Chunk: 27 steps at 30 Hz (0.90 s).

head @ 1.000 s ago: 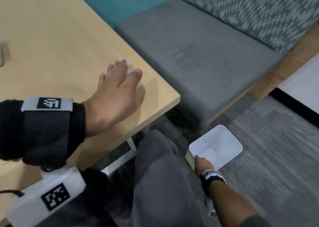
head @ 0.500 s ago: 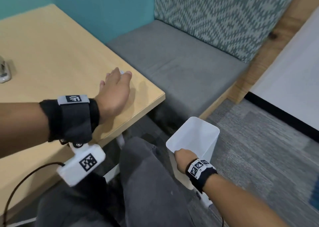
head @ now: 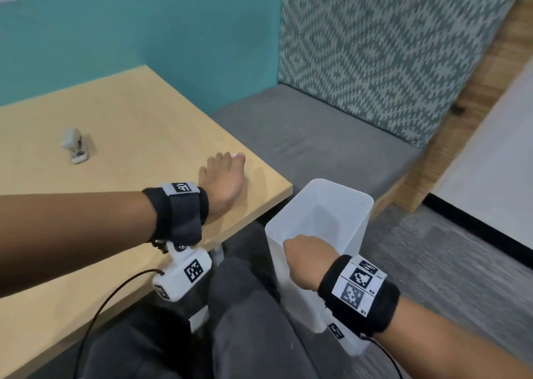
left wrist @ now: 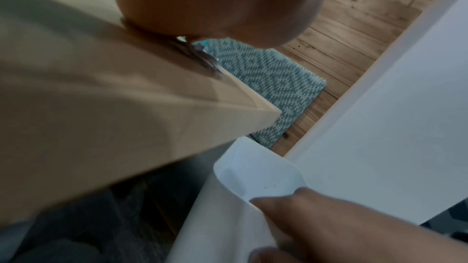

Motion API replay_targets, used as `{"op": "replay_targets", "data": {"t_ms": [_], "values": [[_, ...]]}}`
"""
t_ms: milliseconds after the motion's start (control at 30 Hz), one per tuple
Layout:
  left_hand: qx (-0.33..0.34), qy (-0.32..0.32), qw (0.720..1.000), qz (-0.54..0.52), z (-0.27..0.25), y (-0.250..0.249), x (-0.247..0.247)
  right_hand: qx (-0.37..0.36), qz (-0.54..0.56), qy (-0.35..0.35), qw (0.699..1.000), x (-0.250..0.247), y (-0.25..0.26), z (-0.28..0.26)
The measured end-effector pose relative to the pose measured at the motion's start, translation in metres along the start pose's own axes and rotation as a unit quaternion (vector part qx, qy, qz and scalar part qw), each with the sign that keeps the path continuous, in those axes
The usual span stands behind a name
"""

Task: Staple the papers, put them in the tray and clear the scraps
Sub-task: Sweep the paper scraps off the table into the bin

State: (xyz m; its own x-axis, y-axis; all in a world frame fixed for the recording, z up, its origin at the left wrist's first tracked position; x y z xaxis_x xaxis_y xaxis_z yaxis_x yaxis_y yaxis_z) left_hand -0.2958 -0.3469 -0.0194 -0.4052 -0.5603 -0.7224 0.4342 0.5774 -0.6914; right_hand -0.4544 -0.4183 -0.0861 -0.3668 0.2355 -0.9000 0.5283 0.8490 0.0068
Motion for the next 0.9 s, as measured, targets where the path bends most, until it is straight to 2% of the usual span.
{"op": "replay_targets", "data": {"t_ms": [267,400,567,700,833,900], "values": [[0.083,0.023,0.99,0.112,0.003,-0.004,0.027,-0.027,-0.014,-0.029,0.999,-0.025,0.005,-0.024],[0.089,0.034,0.985,0.143,-0.001,-0.011,0.038,-0.028,-0.007,-0.038,0.999,-0.03,0.003,-0.029],[0.11,0.083,0.974,0.179,-0.012,-0.025,0.058,-0.039,0.003,-0.039,0.998,-0.035,0.0,-0.032],[0.139,0.105,0.975,0.135,-0.031,-0.053,0.078,-0.034,-0.011,-0.031,0.999,-0.038,0.003,-0.037],[0.127,0.148,0.98,0.037,-0.052,-0.084,0.089,-0.026,-0.034,-0.018,0.999,-0.03,-0.001,-0.029],[0.136,0.173,0.975,-0.011,-0.053,-0.084,0.091,-0.021,-0.072,-0.02,0.997,-0.026,-0.006,-0.026]]}}
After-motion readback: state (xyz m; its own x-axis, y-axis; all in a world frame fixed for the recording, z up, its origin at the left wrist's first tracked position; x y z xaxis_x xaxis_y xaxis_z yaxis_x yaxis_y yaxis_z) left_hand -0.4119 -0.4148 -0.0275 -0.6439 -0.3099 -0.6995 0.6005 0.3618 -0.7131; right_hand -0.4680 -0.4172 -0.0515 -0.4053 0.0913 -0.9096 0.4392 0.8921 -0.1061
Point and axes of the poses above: each hand's wrist, its own z-axis towards the middle knuckle, its own x-axis out of the palm, y = z × x, the point moved 2 cm from there along z, towards the middle knuckle, and after that the axes turned 14 degrees about x, right-handed, at the moved point
